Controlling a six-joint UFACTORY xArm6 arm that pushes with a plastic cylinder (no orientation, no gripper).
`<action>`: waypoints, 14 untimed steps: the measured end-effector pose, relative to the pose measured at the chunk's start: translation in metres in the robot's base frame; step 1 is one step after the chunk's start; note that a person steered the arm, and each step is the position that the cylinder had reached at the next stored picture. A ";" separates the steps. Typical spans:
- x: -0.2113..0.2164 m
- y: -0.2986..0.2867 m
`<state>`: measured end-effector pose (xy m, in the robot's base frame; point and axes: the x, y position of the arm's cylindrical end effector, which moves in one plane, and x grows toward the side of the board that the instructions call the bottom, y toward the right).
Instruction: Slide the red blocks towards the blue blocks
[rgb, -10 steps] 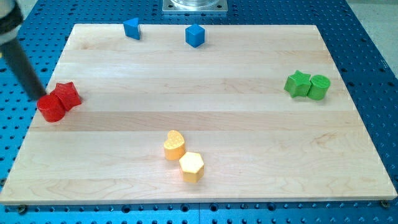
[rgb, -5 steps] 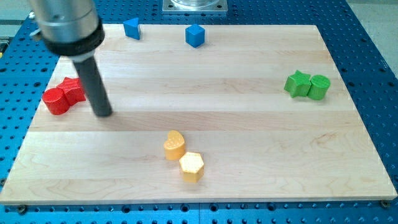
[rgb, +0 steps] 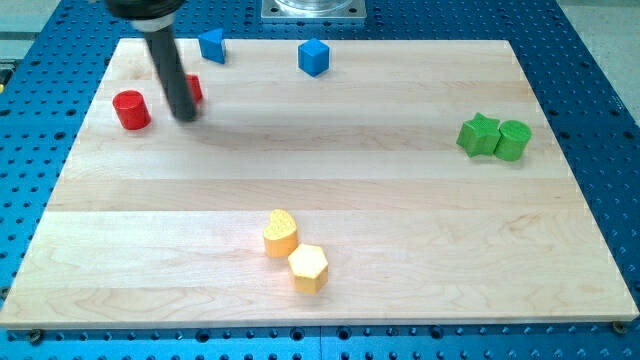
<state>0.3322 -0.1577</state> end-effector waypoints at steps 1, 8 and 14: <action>-0.025 0.015; 0.049 -0.071; 0.025 0.074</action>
<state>0.3571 -0.0840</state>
